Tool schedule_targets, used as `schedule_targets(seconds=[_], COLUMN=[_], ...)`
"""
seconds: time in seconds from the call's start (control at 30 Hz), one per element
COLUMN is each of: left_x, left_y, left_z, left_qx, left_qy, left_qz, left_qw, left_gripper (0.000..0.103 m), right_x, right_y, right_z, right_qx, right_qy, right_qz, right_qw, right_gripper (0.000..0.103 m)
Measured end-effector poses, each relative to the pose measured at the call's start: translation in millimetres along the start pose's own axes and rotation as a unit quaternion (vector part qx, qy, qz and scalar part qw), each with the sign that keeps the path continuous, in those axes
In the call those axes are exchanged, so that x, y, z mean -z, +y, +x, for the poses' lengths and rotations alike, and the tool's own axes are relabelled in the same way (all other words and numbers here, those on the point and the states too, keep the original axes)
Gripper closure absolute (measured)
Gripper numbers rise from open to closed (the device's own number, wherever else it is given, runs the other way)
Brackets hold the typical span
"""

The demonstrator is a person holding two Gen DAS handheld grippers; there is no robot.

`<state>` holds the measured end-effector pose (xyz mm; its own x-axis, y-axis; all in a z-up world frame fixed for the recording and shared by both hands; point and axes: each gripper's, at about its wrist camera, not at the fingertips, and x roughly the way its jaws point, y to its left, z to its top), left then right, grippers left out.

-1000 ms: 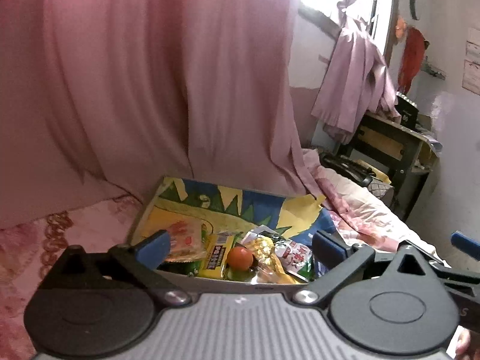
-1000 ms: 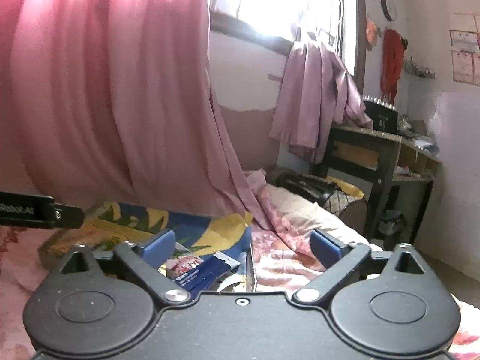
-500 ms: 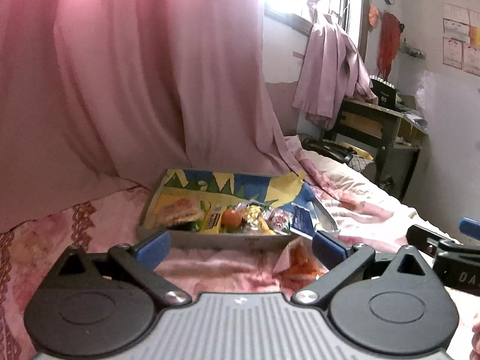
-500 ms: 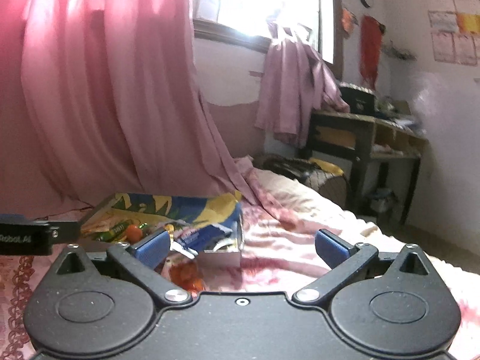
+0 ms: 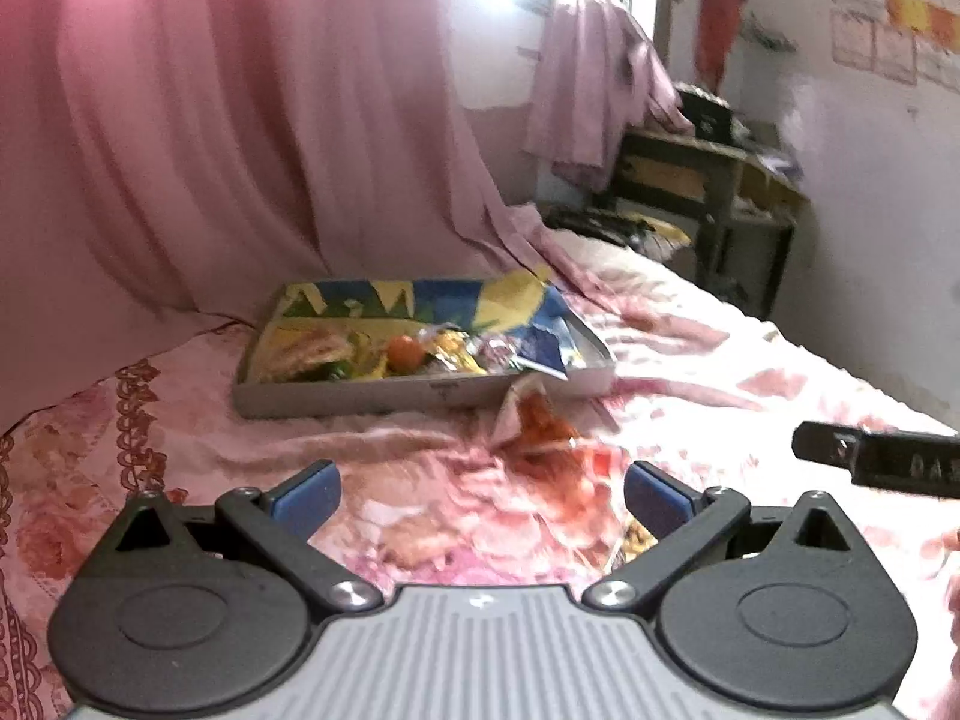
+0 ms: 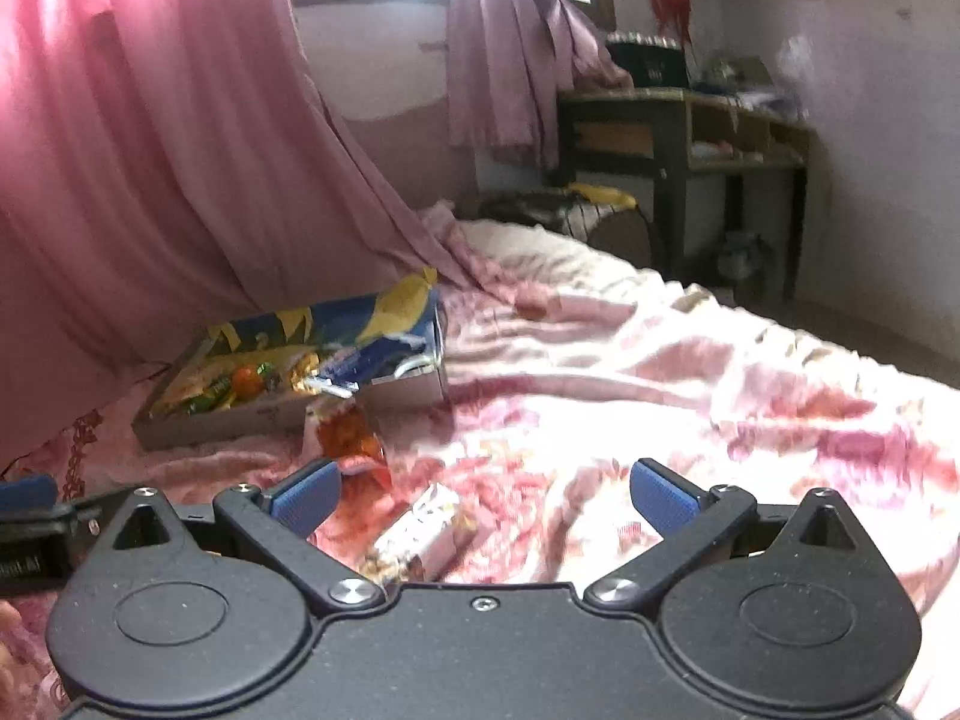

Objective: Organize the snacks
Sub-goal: 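Withdraw both tools from the box back toward the remaining snacks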

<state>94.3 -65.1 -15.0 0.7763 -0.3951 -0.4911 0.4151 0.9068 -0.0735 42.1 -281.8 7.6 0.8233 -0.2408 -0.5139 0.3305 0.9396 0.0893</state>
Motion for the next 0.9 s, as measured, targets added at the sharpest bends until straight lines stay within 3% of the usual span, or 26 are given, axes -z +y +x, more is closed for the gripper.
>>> schedule_targets(seconds=[0.53,0.9], left_x=[24.3,24.4], left_y=[-34.1,-24.6], left_z=[13.0,23.7], left_qx=[0.023,-0.008], left_qy=[0.062,0.092], left_qz=[0.102,0.080], left_qw=[0.9926,0.9925], left_gripper=[0.000,0.000], right_x=[8.9,13.2], right_y=[-4.5,1.0], right_z=[27.8,45.6], right_qx=[0.010,0.005], right_qy=[0.101,0.150], right_qz=[0.021,0.009], right_qw=[0.995,0.989], right_gripper=[0.001,0.001])
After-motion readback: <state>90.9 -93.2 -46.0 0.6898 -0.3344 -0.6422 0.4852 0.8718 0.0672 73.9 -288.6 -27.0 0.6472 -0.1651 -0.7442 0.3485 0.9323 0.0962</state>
